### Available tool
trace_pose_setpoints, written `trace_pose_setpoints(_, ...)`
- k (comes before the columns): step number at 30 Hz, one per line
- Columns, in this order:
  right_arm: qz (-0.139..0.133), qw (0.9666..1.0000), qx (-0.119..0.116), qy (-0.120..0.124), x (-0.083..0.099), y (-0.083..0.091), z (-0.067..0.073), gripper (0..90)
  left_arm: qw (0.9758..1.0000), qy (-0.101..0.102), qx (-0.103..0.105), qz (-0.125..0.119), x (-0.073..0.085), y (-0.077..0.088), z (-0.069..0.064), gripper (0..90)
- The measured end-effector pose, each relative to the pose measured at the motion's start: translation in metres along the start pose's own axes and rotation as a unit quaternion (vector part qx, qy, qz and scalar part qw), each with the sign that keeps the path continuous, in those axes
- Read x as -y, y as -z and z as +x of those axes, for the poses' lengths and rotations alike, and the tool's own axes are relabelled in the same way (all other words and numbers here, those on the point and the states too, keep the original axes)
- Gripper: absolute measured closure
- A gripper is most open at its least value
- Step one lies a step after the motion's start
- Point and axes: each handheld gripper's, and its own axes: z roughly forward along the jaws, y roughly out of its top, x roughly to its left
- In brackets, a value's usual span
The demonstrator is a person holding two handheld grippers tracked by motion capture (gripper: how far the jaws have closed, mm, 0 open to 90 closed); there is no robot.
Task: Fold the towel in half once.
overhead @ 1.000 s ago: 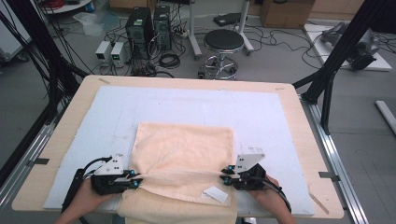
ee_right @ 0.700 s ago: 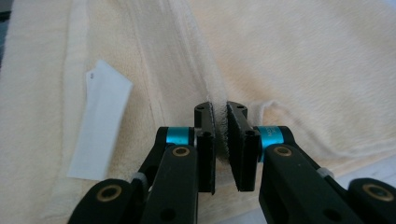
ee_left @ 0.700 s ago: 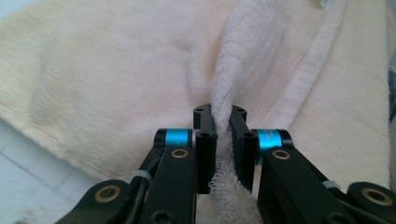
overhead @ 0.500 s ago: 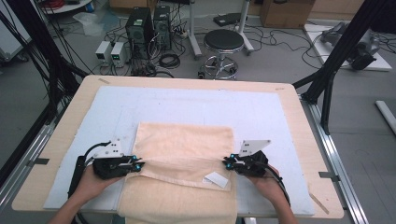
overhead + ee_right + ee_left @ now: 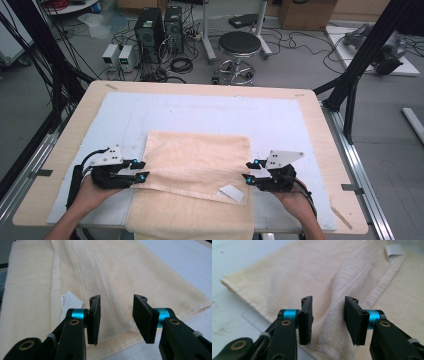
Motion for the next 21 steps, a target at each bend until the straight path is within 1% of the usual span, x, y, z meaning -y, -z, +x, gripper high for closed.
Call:
trace_pose_setpoints(1,-0.002,1.0,0.002,0.0,-0.001,0.002,0.001,56.2,1.0,0.003,-0.003,-0.004,0.0,0.003,0.001,56.4)
trace_pose_setpoints(3,-0.009,1.0,-0.004,-0.001,-0.001,0.004,0.002,56.0,0.9999,0.005,-0.006,-0.011,0.002,0.01,0.001,55.6)
trace_pose_setpoints(4,-0.009,0.9999,-0.003,0.004,-0.001,0.005,0.004,54.9,0.9998,0.005,-0.008,-0.015,0.003,0.012,0.0,55.3)
trace_pose_setpoints(5,-0.009,0.9999,-0.001,0.006,-0.001,0.005,0.007,54.6,0.9998,0.005,-0.006,-0.02,0.004,0.015,-0.001,55.3)
trace_pose_setpoints(6,-0.011,0.9999,-0.006,0.009,-0.001,0.005,0.009,54.1,0.9998,0.004,-0.003,-0.021,0.005,0.017,-0.002,55.3)
trace_pose_setpoints(8,-0.01,0.9997,-0.013,0.015,0.0,0.003,0.017,53.1,0.9998,-0.002,-0.003,-0.018,0.008,0.019,-0.004,55.5)
trace_pose_setpoints(10,-0.007,0.9996,-0.017,0.022,0.001,-0.001,0.022,51.4,0.9999,-0.003,-0.004,-0.013,0.01,0.018,-0.006,55.9)
trace_pose_setpoints(12,-0.001,0.9993,-0.026,0.026,0.003,-0.005,0.027,51.4,1.0,-0.002,-0.005,-0.008,0.013,0.016,-0.005,56.3)
trace_pose_setpoints(13,0.004,0.9991,-0.034,0.026,0.005,-0.009,0.03,51.4,1.0,-0.001,-0.004,-0.006,0.014,0.014,-0.005,57.8)
trace_pose_setpoints(16,0.021,0.9984,-0.046,0.026,0.009,-0.017,0.033,51.5,0.9999,0.001,0.001,0.012,0.017,0.007,-0.004,63.4)
trace_pose_setpoints(17,0.029,0.9978,-0.052,0.03,0.011,-0.021,0.034,51.3,0.9999,0.001,0.004,0.016,0.017,0.005,-0.004,66.5)
trace_pose_setpoints(18,0.035,0.9974,-0.053,0.034,0.012,-0.024,0.035,50.3,0.9997,0.001,0.004,0.022,0.018,0.002,-0.004,68.6)
trace_pose_setpoints(20,0.048,0.9967,-0.056,0.035,0.013,-0.03,0.036,49.3,0.9997,0.003,0.002,0.023,0.018,-0.001,-0.004,70.0)
trace_pose_setpoints(21,0.054,0.9962,-0.056,0.041,0.014,-0.032,0.036,49.6,0.9997,0.004,0.001,0.023,0.018,-0.002,-0.003,70.4)
